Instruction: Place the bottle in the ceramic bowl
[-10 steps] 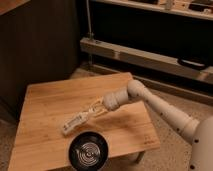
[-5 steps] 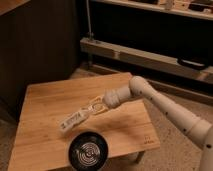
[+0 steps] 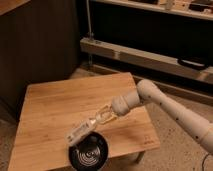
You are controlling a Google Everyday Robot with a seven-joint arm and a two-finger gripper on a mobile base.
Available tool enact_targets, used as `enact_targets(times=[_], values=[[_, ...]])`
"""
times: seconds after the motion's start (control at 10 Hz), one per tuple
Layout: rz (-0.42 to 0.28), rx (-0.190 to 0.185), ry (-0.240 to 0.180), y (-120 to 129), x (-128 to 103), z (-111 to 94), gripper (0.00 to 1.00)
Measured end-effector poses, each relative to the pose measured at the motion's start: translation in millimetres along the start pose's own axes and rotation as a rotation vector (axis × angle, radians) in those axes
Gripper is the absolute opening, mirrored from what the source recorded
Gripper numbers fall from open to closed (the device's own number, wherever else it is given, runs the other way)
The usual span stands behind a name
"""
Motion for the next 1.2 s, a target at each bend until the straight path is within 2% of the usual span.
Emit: enact_targets(times=[0.3,0.4,0.5,0.6,0.9,1.0,1.2], values=[[0.030,-0.021,0.016,20,10,-11,0.03],[0.069,-0.086,0.096,30,25,-11,0.26],[0.079,-0.118,0.121,30,29,-6,0.36],[0.083,-0.157,0.139,27,32,3,0.50],[0.094,-0.208,0.155,22,37,13,0.77],[0.096,-0.206,0.155,23,38,12,0.80],[0.095,-0.209,0.154,23,37,13,0.80]])
